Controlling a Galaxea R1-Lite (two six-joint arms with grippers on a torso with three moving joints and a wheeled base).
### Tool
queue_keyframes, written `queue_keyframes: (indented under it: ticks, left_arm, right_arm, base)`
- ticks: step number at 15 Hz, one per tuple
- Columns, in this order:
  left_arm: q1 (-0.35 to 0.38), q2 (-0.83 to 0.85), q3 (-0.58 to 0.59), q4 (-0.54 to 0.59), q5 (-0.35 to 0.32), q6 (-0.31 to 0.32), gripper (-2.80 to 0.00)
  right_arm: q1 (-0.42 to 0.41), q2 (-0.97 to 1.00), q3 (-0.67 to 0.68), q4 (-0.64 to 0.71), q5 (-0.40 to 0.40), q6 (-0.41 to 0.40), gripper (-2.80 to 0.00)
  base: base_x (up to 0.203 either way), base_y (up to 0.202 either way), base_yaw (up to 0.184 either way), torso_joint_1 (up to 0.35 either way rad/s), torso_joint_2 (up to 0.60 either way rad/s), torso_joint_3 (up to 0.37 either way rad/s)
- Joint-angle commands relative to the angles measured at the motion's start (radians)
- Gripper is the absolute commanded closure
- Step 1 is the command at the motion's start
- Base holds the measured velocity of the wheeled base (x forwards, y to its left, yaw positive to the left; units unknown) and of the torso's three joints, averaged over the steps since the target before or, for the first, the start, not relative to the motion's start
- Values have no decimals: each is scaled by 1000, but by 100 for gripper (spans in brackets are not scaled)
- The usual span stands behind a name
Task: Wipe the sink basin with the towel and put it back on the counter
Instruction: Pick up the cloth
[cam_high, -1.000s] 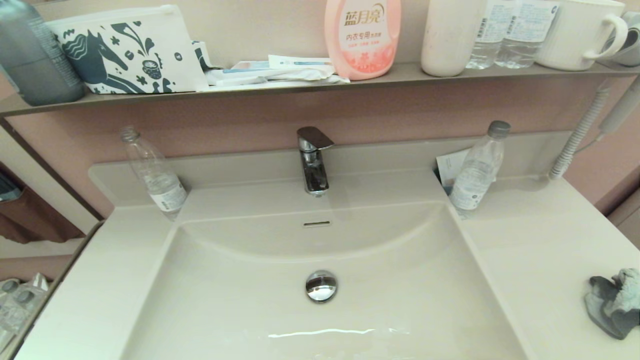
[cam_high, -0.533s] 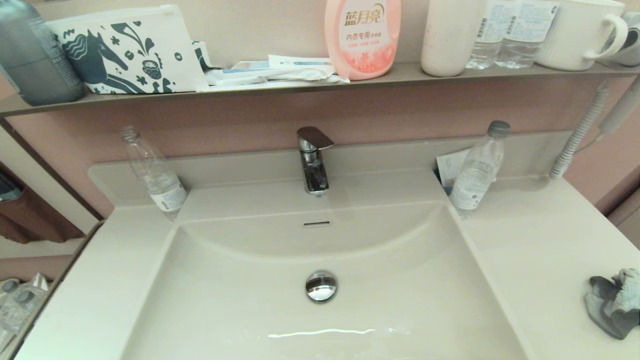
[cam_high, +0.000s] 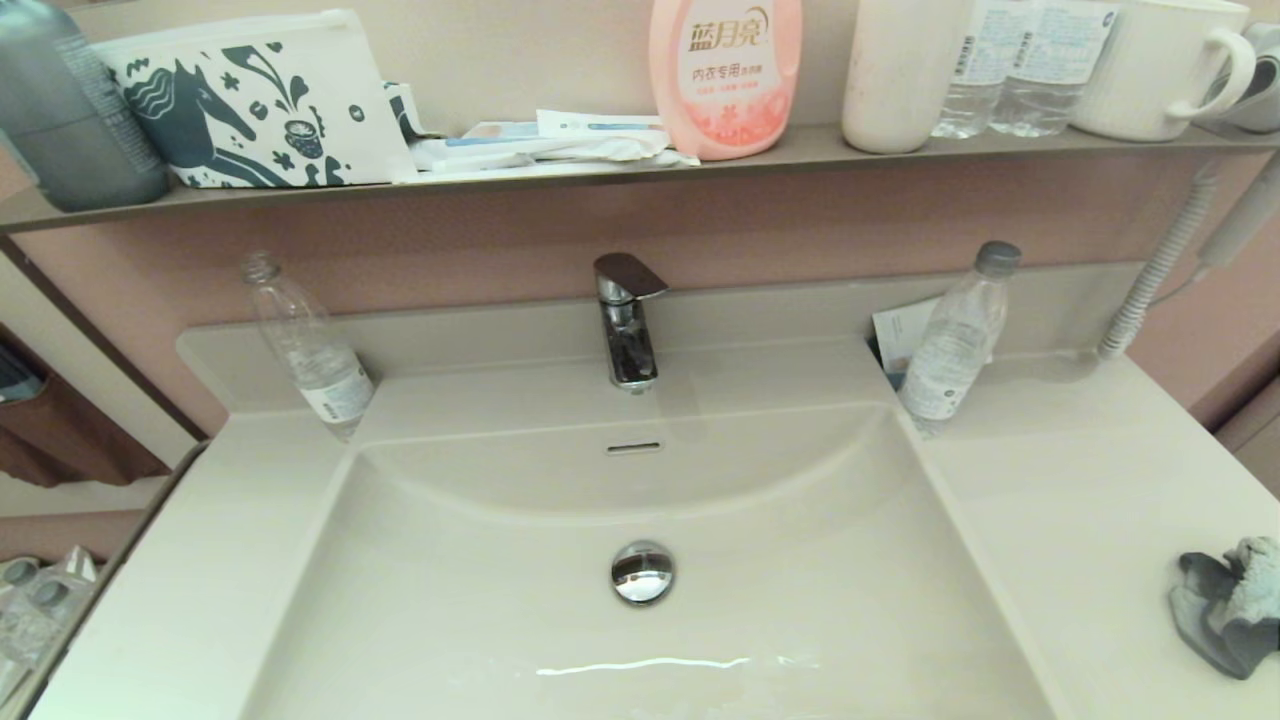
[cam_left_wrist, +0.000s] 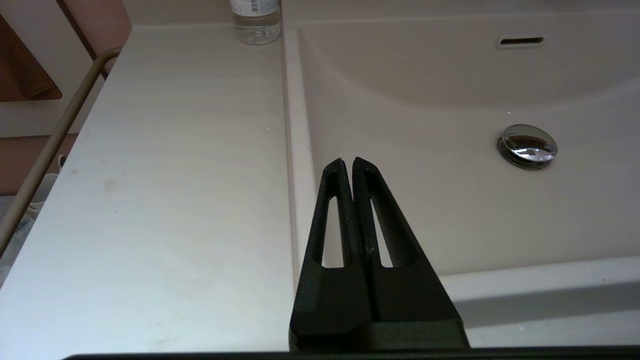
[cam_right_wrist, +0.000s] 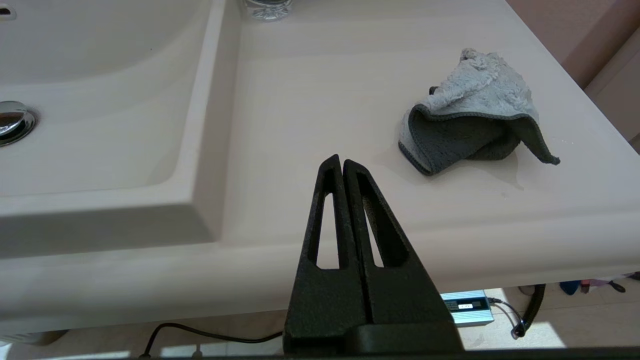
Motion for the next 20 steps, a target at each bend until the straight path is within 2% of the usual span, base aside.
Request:
queue_keyframes:
  ticks: [1, 4, 9, 12, 16, 20]
  left_arm:
    - [1, 2, 0, 0, 0, -1, 0]
    - [1, 2, 0, 0, 0, -1, 0]
    - [1, 2, 0, 0, 0, -1, 0]
    - [1, 2, 0, 0, 0, -1, 0]
    - [1, 2, 0, 0, 0, -1, 0]
    - [1, 2, 0, 0, 0, -1, 0]
  right_arm:
    - [0, 2, 0, 0, 0, 0, 0]
    - [0, 1, -13, 7, 0, -9, 0]
    - [0, 47, -127, 85, 0, -8, 0]
    - [0, 206, -187, 96, -2, -13, 0]
    - [0, 497, -339, 95, -56, -16, 0]
    - [-2, 758, -475, 95, -167, -16, 0]
  base:
    - [0, 0, 0, 0, 0, 0]
    - [0, 0, 0, 0, 0, 0]
    - [0, 0, 0, 0, 0, 0]
    - [0, 0, 0, 0, 0, 0]
    - [0, 0, 0, 0, 0, 0]
    - [0, 0, 0, 0, 0, 0]
